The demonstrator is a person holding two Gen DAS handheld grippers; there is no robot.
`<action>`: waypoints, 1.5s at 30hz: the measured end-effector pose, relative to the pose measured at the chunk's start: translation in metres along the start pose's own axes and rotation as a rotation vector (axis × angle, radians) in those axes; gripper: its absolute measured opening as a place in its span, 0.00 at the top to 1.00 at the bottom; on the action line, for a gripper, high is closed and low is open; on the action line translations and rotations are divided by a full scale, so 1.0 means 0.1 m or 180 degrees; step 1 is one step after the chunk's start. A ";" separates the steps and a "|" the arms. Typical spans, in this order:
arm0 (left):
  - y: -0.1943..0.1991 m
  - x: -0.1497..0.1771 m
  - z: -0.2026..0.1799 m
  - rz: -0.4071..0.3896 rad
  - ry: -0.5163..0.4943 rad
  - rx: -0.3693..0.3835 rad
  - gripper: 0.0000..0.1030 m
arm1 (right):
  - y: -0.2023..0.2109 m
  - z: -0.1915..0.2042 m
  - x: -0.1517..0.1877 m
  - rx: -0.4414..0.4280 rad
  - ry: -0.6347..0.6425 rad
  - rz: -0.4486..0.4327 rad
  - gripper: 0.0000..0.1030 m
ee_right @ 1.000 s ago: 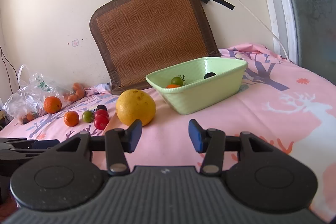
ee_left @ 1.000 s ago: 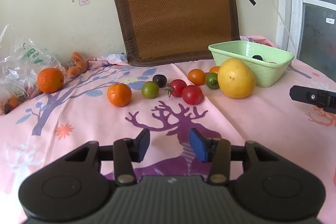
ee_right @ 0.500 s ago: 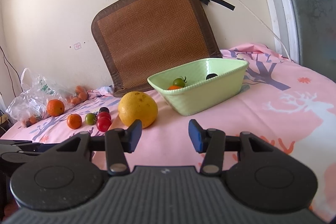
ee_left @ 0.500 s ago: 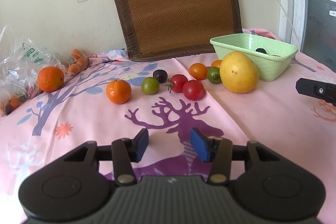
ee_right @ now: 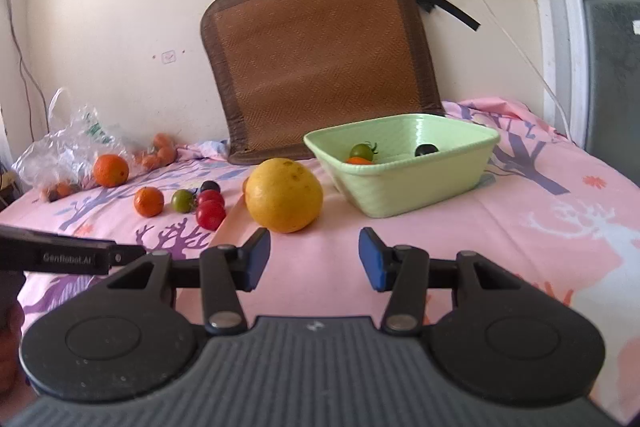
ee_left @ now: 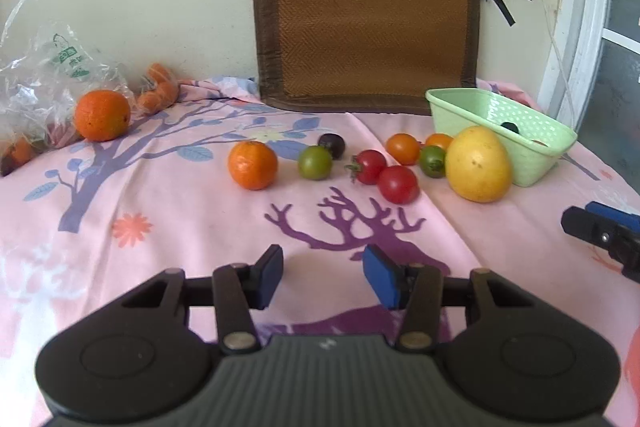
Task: Organize fruits
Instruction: 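Withdraw both tools from the basket back over the fruits, then grasp orange with left tool while right tool grasps red tomato, drop both in basket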
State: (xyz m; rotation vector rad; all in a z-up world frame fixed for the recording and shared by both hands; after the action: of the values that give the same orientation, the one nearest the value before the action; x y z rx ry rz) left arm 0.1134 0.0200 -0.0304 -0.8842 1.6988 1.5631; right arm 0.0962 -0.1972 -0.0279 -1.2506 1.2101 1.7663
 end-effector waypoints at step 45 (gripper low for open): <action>-0.13 -0.25 -1.39 0.0101 -0.0486 0.1279 0.62 | 0.18 -0.68 -0.05 0.0244 -0.0075 0.0020 0.70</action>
State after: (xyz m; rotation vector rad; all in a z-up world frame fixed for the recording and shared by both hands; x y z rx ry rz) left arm 0.1345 -0.1185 -0.0069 -0.5220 1.8317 1.2105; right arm 0.1053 -0.2674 -0.0252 -1.1801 1.2577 1.7178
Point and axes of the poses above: each gripper's, at about its wrist camera, not at the fingertips, and y roughly against the way its jaws point, z to its left, x to its underside, the point moved 6 cm from there along -y, roughly the way its jaws point, and after that the axes turned 3 degrees about -z, right-handed, at the moved point
